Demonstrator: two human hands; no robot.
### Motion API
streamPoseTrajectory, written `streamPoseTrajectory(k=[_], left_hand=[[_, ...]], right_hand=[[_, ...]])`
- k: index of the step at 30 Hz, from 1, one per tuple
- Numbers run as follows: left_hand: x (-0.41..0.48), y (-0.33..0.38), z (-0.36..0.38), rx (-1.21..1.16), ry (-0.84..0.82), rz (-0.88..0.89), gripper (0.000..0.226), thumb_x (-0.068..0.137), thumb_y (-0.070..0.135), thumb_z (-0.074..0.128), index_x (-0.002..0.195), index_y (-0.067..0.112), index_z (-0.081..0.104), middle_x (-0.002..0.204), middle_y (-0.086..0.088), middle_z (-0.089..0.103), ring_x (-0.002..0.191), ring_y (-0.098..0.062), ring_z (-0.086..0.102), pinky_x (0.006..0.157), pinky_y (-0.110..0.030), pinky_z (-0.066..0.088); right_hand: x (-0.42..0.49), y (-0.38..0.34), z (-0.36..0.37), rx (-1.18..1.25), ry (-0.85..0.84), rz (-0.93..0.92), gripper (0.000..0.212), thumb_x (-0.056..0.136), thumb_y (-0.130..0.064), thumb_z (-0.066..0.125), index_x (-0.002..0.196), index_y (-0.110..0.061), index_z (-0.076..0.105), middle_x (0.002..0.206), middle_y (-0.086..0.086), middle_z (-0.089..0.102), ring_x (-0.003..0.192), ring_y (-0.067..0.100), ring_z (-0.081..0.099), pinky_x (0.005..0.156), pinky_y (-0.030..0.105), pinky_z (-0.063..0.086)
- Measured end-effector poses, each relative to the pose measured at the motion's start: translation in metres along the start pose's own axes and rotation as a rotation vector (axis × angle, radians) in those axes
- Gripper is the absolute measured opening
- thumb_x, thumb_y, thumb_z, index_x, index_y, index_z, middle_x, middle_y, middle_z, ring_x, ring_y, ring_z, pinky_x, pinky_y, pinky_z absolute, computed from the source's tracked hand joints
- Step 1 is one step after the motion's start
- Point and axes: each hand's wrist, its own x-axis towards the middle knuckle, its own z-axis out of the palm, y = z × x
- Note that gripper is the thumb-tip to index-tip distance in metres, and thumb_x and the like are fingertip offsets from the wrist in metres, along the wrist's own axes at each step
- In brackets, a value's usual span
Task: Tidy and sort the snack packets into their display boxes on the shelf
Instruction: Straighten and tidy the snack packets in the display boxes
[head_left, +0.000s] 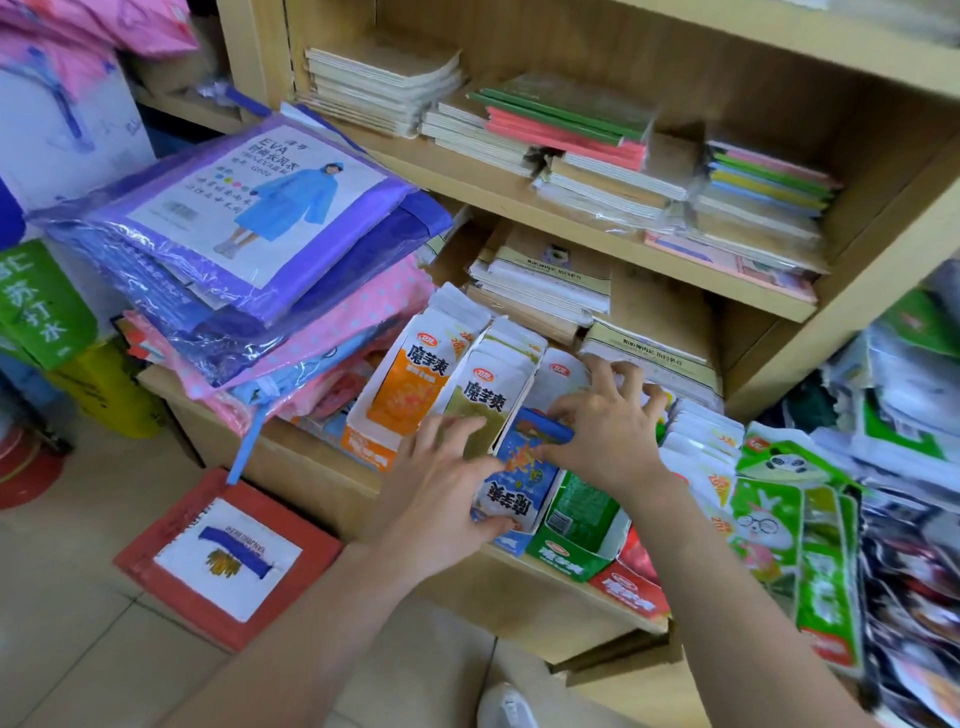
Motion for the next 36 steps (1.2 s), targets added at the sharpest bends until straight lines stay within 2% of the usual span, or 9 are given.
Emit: streamPoseTrajectory(k=[5, 11, 14, 18, 22, 26, 31, 33, 36], left_hand=[[0.002, 0.0, 0.002, -0.001, -0.031, -0.014, 0.059, 0.075, 0.073, 0.067, 0.12, 0.036, 0.069, 0.152, 0.006, 0.041, 0.137, -0.024, 0.029, 0.105, -0.045, 0.037], [0.001, -0.001, 0.004, -0.001, -0.038, -0.001, 0.05, 0.073, 0.066, 0.072, 0.112, 0.035, 0.073, 0.148, 0.004, 0.047, 0.135, -0.026, 0.032, 0.105, -0.046, 0.04], [0.0, 0.004, 0.001, 0.025, 0.01, 0.06, 0.051, 0.072, 0.058, 0.074, 0.115, 0.031, 0.07, 0.146, 0.003, 0.047, 0.132, -0.027, 0.037, 0.104, -0.048, 0.043], [0.001, 0.024, 0.007, 0.076, 0.055, 0.232, 0.049, 0.085, 0.05, 0.059, 0.127, 0.027, 0.065, 0.136, 0.008, 0.058, 0.13, -0.022, 0.043, 0.104, -0.045, 0.04], [0.003, 0.027, 0.024, 0.152, -0.072, 0.21, 0.069, 0.085, 0.062, 0.043, 0.141, 0.022, 0.052, 0.141, 0.005, 0.057, 0.142, -0.024, 0.035, 0.114, -0.05, 0.022], [0.009, 0.029, 0.027, 0.215, -0.161, 0.166, 0.088, 0.082, 0.076, 0.031, 0.149, 0.021, 0.045, 0.152, 0.002, 0.048, 0.147, -0.023, 0.028, 0.118, -0.055, 0.015], [0.009, 0.031, 0.023, 0.171, -0.164, 0.167, 0.08, 0.082, 0.076, 0.035, 0.145, 0.029, 0.046, 0.148, 0.01, 0.051, 0.134, -0.018, 0.038, 0.106, -0.05, 0.031], [0.009, 0.027, 0.022, 0.105, -0.136, 0.197, 0.07, 0.081, 0.073, 0.045, 0.137, 0.032, 0.054, 0.133, 0.015, 0.059, 0.121, -0.014, 0.046, 0.096, -0.041, 0.039], [0.009, 0.02, 0.02, 0.043, -0.049, 0.238, 0.057, 0.08, 0.064, 0.058, 0.127, 0.032, 0.062, 0.118, 0.014, 0.063, 0.111, -0.012, 0.054, 0.095, -0.036, 0.043]], right_hand=[[0.005, -0.003, 0.007, 0.114, 0.09, 0.039, 0.009, 0.075, -0.04, 0.082, 0.082, -0.039, 0.075, 0.151, -0.002, 0.036, 0.135, 0.033, 0.022, 0.104, 0.054, 0.02], [0.007, 0.014, 0.007, 0.475, 0.267, 0.038, 0.013, 0.074, -0.023, 0.086, 0.073, -0.025, 0.073, 0.13, -0.004, 0.062, 0.124, 0.026, 0.045, 0.09, 0.04, 0.03], [0.009, 0.021, -0.006, 0.666, 0.45, 0.044, 0.011, 0.08, -0.011, 0.078, 0.076, -0.018, 0.071, 0.103, 0.0, 0.073, 0.096, 0.023, 0.066, 0.081, 0.038, 0.051], [0.01, 0.02, -0.007, 0.6, 0.509, 0.046, 0.009, 0.083, -0.012, 0.073, 0.077, -0.018, 0.071, 0.072, -0.002, 0.07, 0.068, 0.023, 0.065, 0.062, 0.036, 0.053], [0.011, 0.021, 0.001, 0.542, 0.416, -0.048, 0.009, 0.079, -0.007, 0.074, 0.08, -0.016, 0.072, 0.074, 0.002, 0.067, 0.069, 0.027, 0.063, 0.06, 0.039, 0.053], [0.01, 0.027, 0.001, 0.603, 0.367, -0.118, 0.025, 0.079, -0.007, 0.078, 0.102, -0.016, 0.075, 0.091, 0.003, 0.07, 0.08, 0.022, 0.065, 0.074, 0.043, 0.057], [0.005, 0.035, -0.003, 0.549, 0.337, -0.174, 0.038, 0.079, -0.015, 0.082, 0.116, -0.015, 0.072, 0.109, 0.004, 0.065, 0.103, 0.028, 0.057, 0.09, 0.035, 0.046], [0.003, 0.037, -0.003, 0.574, 0.349, -0.193, 0.026, 0.081, -0.013, 0.08, 0.107, -0.016, 0.075, 0.102, 0.003, 0.068, 0.098, 0.027, 0.056, 0.087, 0.032, 0.042], [0.004, 0.042, 0.003, 0.523, 0.407, -0.226, 0.011, 0.08, -0.006, 0.08, 0.085, -0.016, 0.079, 0.086, -0.002, 0.073, 0.09, 0.024, 0.056, 0.081, 0.032, 0.042]])
